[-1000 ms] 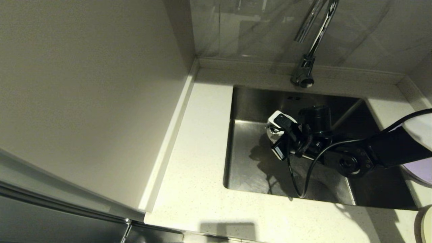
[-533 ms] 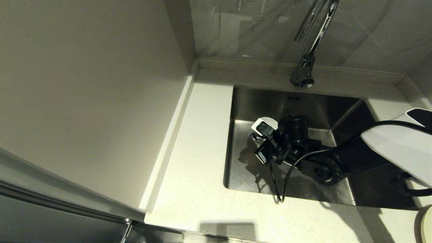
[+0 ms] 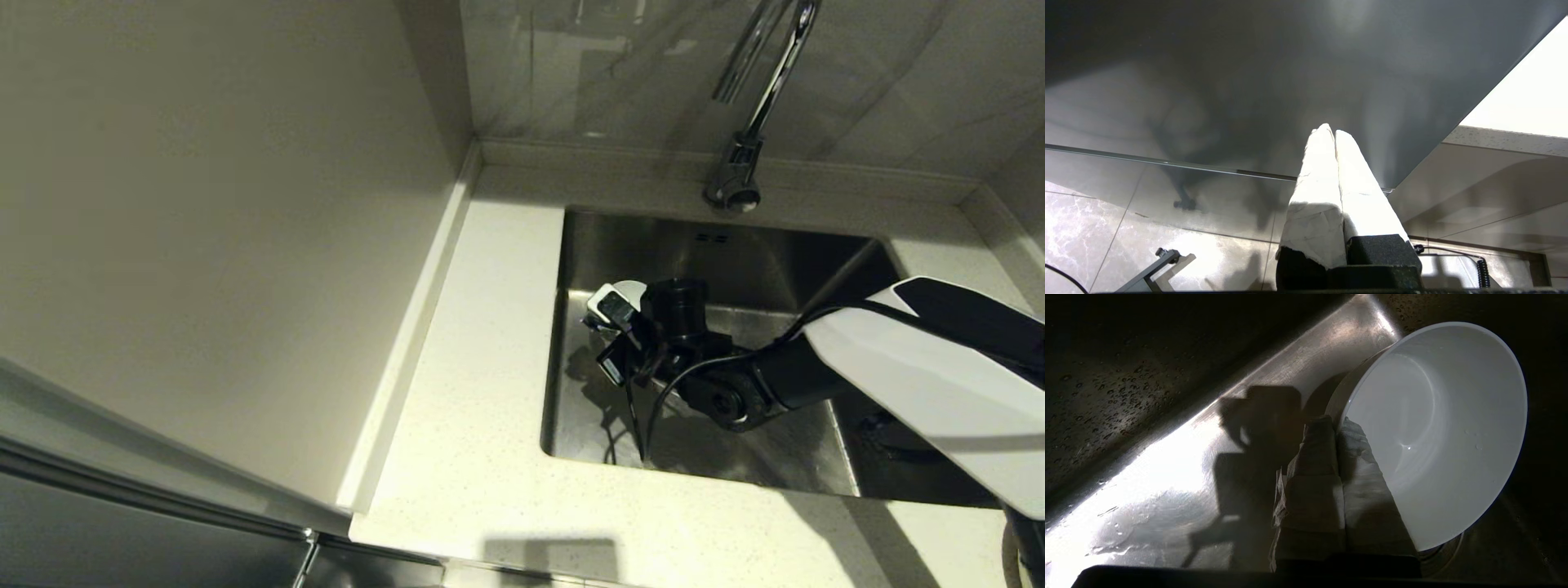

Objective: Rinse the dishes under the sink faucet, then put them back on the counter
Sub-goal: Put a bowl into the sink

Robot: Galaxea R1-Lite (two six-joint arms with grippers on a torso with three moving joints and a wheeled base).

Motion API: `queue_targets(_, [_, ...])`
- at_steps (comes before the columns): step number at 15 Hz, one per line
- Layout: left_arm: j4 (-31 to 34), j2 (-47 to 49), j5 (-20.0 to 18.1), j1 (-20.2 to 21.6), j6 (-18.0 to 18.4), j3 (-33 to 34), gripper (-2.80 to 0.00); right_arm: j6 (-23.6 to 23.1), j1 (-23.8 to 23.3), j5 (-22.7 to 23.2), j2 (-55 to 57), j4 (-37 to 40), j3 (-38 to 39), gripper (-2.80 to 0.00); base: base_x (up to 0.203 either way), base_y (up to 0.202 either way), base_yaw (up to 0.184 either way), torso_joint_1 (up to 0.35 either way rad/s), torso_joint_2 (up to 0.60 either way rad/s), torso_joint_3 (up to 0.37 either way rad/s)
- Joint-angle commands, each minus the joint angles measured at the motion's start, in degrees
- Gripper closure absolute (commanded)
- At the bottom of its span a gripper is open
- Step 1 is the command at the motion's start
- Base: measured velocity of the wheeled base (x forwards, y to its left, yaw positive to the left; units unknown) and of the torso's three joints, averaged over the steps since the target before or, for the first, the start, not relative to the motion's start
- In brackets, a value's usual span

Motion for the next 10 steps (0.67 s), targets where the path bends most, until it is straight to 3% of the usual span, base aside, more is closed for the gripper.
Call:
queue_targets(1, [0.0, -0.1, 0.0, 0.0, 0.0, 0.0, 0.0, -0.2, 0.0, -0.1, 4.0, -0.2, -2.6, 0.0, 0.0, 0.0, 0.0, 0.0, 0.0, 0.0])
queue_targets(8, [0.0, -0.1, 0.0, 0.0, 0.0, 0.0, 0.0, -0.2, -0.1, -2.4, 9.9, -0.3, -8.9, 0.0, 0.0, 0.0, 0.0, 0.0, 0.0, 0.0])
queue_targets(9, [0.0, -0.1, 0.0, 0.0, 0.0, 0.0, 0.0, -0.3, -0.1, -3.1, 10.2, -0.3, -9.4, -2.8, 0.0, 0.0, 0.0, 0.0, 0.0, 0.0])
queue_targets(10, [0.0, -0.1, 0.0, 0.0, 0.0, 0.0, 0.0, -0.3, -0.2, -3.3, 10.2, -0.3, -9.7, -2.8, 0.0, 0.0, 0.0, 0.0, 0.0, 0.0])
